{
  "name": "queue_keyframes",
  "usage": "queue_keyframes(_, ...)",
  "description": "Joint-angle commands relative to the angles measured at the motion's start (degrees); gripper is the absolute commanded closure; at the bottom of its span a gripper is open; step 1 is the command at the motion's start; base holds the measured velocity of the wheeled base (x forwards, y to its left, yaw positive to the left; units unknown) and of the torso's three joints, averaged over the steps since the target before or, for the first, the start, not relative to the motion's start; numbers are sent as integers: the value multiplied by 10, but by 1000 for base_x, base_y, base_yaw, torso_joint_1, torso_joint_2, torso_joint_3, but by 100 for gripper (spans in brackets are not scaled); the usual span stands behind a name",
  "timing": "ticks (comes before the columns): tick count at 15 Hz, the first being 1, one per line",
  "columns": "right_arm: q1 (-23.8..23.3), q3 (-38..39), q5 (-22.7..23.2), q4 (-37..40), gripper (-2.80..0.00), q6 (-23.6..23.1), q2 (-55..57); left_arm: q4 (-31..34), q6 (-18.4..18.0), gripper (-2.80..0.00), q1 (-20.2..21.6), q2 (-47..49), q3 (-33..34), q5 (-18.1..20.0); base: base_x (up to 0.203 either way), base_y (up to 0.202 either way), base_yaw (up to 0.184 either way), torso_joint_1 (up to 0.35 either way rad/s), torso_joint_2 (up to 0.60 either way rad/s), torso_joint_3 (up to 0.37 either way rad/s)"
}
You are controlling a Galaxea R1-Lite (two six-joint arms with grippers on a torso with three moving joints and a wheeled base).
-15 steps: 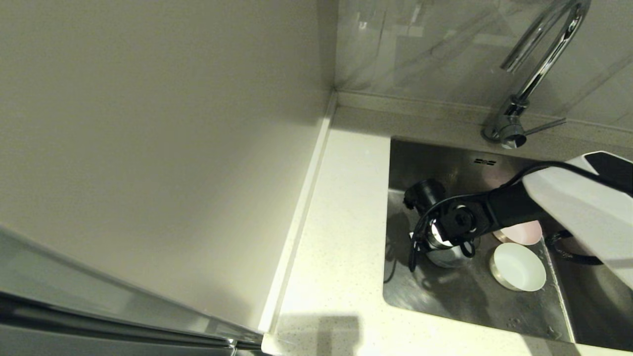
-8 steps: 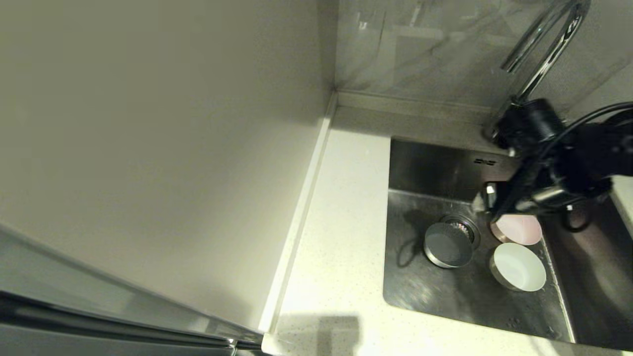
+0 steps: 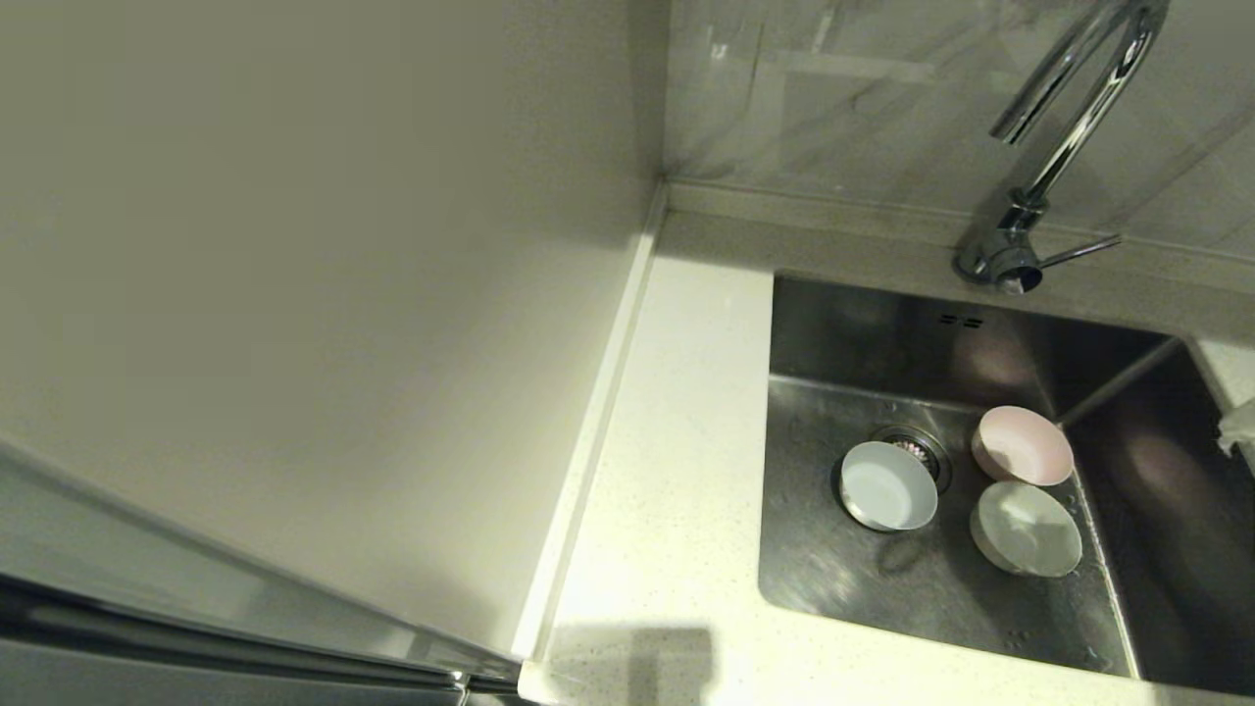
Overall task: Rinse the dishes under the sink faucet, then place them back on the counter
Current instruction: Turn on the faucet
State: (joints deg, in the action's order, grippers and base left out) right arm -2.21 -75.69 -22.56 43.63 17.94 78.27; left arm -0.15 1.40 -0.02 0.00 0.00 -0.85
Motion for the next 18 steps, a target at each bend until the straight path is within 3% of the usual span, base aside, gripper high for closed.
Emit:
queue_keyframes(1,-5,5,-1,1,0,-3,-37,0,0,0,0,-2,0,0,0,0,0,0,0,0)
queue_keyframes(5,-5,-64,-2,0,0,-28,-13,0,0,0,0,-2,0,-1,0,0,0,0,0,0)
queue_keyframes(11,-5,-364,-4,-52,0,-62,186,0,0,0,0,-2,0,0,0,0,0,0,0,0)
queue_keyframes(14,0,-371,-17,-158,0,-77,263,0,0,0,0,-3,0,-1,0,0,0,0,0,0)
queue_keyframes(16,1,-368,-42,-257,0,-77,301,0,-1,0,0,-2,0,0,0,0,0,0,0,0)
queue_keyframes(18,-1,-368,-77,-304,0,-79,329,0,0,0,0,-3,0,0,0,0,0,0,0,0)
